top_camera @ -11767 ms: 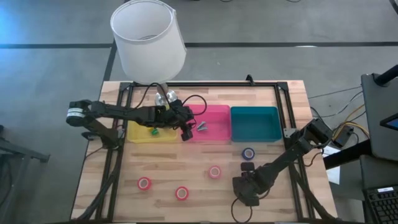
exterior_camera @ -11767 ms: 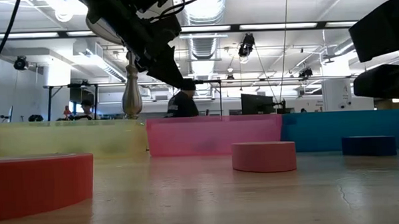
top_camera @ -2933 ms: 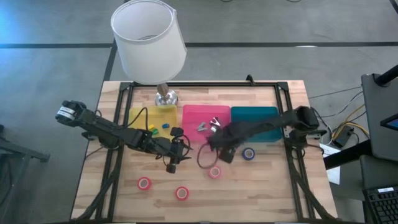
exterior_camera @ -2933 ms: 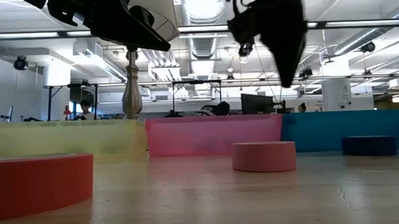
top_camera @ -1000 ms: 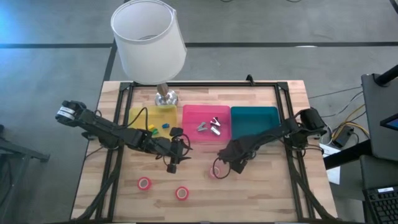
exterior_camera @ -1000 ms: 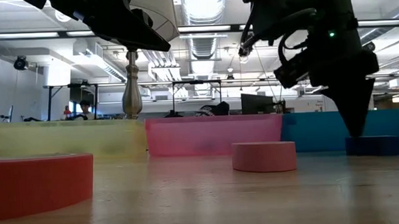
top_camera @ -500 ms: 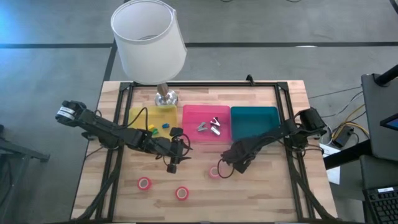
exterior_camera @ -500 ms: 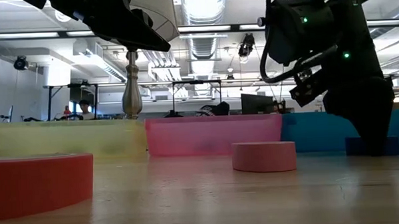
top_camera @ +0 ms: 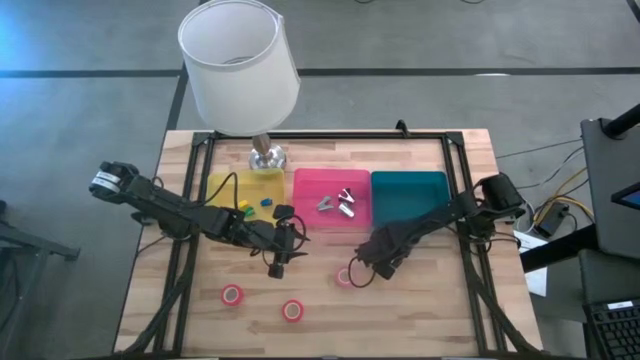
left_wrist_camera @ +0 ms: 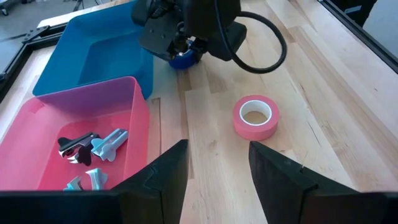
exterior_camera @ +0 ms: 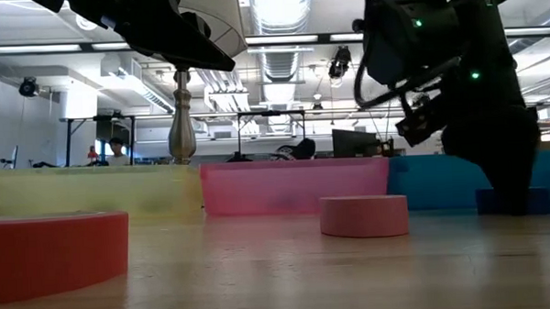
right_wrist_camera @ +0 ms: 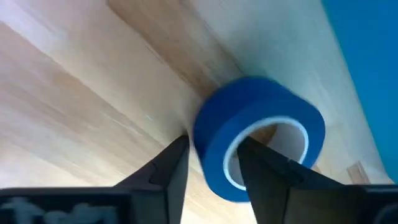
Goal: Pick and place Stapler, Stapler remover, tape
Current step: Put the blue tape into the blue bin
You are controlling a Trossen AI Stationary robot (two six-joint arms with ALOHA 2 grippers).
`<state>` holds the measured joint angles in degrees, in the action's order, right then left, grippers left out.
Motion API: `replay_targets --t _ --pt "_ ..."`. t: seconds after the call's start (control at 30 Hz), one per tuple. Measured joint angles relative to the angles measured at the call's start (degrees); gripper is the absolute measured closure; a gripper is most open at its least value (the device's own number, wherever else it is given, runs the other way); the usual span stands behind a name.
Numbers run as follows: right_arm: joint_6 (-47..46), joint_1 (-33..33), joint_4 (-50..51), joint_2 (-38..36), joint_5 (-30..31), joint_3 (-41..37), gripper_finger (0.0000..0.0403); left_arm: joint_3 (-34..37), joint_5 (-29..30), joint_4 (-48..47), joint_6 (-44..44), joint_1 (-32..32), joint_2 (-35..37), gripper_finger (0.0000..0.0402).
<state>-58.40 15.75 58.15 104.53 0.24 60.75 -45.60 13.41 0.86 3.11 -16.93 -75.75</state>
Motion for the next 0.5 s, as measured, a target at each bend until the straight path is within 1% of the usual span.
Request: replay_targets --t 0.33,0.4,0.5 --pt "1.85 0.0 -0.11 -0.07 0.5 5.46 0.0365 0.02 0.0 0.0 0.05 0.0 0.0 0.0229" --pt "1.86 -0.02 0.07 -0.07 0.07 7.04 0.0374 0.04 0.0 0.0 0.05 0.0 0.0 0.0229" --pt "3.28 0.4 0.07 -0.18 -0.11 10.19 0.0373 0.04 0.0 0.0 0.07 0.0 0.0 0.0229"
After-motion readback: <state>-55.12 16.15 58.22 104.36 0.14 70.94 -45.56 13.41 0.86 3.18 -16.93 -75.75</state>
